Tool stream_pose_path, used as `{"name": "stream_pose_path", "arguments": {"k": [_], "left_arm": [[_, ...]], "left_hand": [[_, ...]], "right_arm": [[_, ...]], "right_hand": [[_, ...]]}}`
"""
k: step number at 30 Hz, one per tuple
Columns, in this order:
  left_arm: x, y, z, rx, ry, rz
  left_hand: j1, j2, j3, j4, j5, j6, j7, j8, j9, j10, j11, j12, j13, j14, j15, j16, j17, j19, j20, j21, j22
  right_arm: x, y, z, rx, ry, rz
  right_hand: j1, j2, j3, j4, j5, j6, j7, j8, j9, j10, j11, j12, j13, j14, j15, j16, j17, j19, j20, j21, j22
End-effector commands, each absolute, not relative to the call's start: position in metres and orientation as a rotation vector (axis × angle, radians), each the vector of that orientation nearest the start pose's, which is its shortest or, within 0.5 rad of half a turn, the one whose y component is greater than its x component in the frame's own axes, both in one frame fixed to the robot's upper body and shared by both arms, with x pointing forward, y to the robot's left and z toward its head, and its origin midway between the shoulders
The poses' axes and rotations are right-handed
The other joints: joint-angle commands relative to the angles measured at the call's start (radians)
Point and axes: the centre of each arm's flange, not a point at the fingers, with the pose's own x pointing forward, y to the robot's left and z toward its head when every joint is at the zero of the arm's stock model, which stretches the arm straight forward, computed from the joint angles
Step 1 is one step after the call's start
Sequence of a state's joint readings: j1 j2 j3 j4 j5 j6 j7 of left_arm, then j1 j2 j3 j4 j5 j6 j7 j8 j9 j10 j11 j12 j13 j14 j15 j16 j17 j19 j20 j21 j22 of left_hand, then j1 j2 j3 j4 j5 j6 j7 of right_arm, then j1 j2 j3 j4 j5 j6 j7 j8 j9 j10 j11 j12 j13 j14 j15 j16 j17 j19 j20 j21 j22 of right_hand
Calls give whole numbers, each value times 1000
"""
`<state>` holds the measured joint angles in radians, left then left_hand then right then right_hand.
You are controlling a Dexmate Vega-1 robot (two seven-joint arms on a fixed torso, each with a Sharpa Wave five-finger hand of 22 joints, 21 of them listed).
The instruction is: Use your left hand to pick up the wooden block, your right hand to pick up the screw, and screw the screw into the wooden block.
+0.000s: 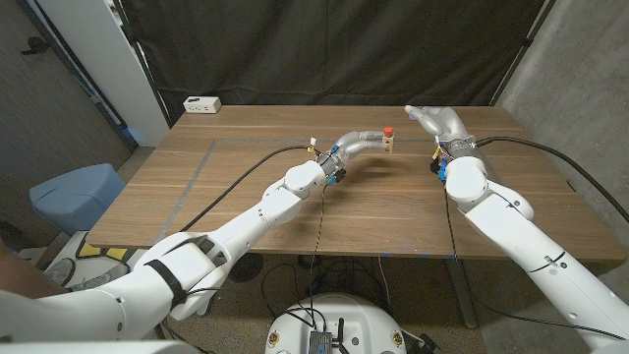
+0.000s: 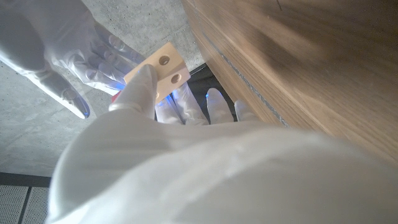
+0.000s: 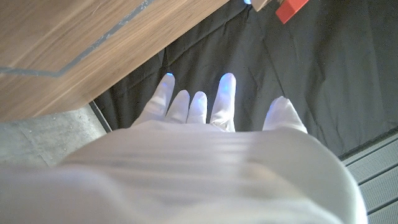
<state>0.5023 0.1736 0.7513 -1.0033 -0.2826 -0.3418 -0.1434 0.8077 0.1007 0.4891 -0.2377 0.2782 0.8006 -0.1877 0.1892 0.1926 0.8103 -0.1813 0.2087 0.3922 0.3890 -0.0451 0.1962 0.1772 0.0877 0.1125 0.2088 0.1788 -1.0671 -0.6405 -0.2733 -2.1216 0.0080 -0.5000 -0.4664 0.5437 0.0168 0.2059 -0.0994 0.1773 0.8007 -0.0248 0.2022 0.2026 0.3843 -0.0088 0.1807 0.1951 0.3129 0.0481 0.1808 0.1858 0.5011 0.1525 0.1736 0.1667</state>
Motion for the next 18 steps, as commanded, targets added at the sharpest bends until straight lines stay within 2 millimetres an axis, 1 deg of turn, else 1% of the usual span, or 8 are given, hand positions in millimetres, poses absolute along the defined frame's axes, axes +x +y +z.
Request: {"name": "stream_pose_path", "arguments": {"k": [1,3,6,7,9,10,13,18], "left_arm": [[666,16,4,354,-651,-641],[667,16,4,351,-649,-641],[667,16,3,348,-646,-639],[668,16,3,348,-645,-639],[668,15,3,347,-643,-638],[669,15,3,346,-643,-636],[669,15,3,344,-645,-632],[669,13,3,346,-648,-632]], "left_hand": [[-39,52,70,71,3,80,55,9,5,11,0,8,4,11,-3,7,0,9,-1,2,5],[-39,51,70,71,3,80,56,9,5,10,3,7,4,11,-2,7,0,9,0,2,5],[-38,51,70,71,3,80,57,9,5,11,1,7,4,11,-2,7,0,10,-1,2,5],[-39,51,69,71,3,79,57,9,5,10,2,7,4,11,-2,7,0,10,-1,2,5],[-39,51,69,71,3,79,56,9,5,11,1,8,5,12,-2,7,0,10,-1,2,5],[-39,51,69,72,3,78,56,9,5,11,2,8,4,11,-1,6,0,10,-1,2,5],[-39,51,68,72,3,80,58,9,5,11,1,7,5,11,-1,6,0,9,-1,2,5],[-39,51,68,72,3,80,59,9,5,12,1,8,5,11,-2,6,0,10,-1,2,5]], "right_arm": [[527,-267,23,-378,-613,-262],[528,-267,20,-356,-616,-251],[530,-267,15,-316,-632,-231],[530,-267,14,-304,-634,-225],[532,-266,12,-274,-641,-203],[533,-266,10,-258,-647,-190],[535,-264,6,-226,-651,-165],[540,-261,-3,-172,-663,-113]], "right_hand": [[-18,1,-3,-8,-1,-40,0,-14,2,-54,0,-6,2,-42,12,-3,1,-36,32,-3,-1],[-23,3,-4,-8,0,-58,-3,-18,2,-77,6,-7,1,-66,15,-6,0,-52,37,-4,-1],[-37,8,-7,-6,0,-96,-16,-22,2,-120,12,-6,-1,-105,19,-5,0,-89,17,-3,-1],[-40,11,-7,-6,0,-102,-16,-21,2,-138,2,-7,-2,-114,17,-4,-1,-96,14,-2,-1],[-49,15,-9,-4,0,-128,-18,-25,1,-169,10,-9,-3,-143,13,-6,0,-105,12,1,-1],[-58,18,-10,-1,0,-142,-20,-25,1,-190,-2,-11,-4,-159,8,-6,0,-113,11,1,-1],[-82,28,-15,6,-1,-185,-30,-25,-2,-231,10,-6,-6,-212,20,-5,2,-180,-42,-5,0],[-114,39,-23,16,-1,-252,-28,-30,-7,-294,20,-8,-8,-271,28,-5,5,-228,-57,-2,1]]}}
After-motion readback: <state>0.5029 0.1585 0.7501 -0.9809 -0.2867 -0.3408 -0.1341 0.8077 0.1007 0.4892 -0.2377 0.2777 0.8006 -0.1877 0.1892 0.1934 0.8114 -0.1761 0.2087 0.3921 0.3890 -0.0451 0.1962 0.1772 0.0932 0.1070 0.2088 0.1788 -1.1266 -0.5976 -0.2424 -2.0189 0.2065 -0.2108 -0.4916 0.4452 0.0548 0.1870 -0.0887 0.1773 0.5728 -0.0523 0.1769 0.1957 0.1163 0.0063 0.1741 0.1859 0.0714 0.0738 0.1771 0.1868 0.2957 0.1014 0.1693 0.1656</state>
